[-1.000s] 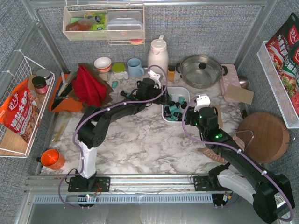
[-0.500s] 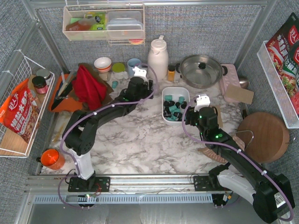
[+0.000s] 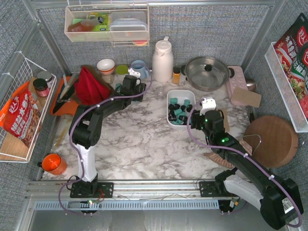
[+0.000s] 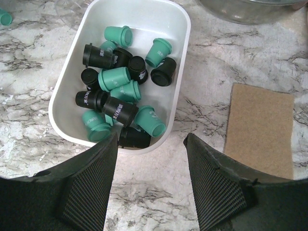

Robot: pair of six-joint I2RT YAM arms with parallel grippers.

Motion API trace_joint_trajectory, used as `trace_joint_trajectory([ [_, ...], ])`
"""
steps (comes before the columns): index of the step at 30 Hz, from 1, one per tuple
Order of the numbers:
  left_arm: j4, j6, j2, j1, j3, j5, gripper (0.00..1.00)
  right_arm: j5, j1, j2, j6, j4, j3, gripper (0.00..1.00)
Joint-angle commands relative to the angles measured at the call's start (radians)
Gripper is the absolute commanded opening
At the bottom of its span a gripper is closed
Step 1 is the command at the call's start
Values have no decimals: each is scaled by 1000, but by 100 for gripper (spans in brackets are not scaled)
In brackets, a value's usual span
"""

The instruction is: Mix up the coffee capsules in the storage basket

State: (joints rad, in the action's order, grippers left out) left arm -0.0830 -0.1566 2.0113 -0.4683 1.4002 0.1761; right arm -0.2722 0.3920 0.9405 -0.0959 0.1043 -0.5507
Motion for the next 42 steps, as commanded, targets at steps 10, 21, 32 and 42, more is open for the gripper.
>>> trace_joint_trajectory([
  [10,44,86,100,39,78,-114,77,3,1,16,1,22,-5,63],
  [21,62,54,150,39,96,-123,74,4,1,15,2,21,-3,63],
  [32,82,55,168,39,92,-75,70,5,0,14,2,21,-3,63],
  [42,42,36,159,33,78,0,54,9,-1,17,4,21,-3,63],
])
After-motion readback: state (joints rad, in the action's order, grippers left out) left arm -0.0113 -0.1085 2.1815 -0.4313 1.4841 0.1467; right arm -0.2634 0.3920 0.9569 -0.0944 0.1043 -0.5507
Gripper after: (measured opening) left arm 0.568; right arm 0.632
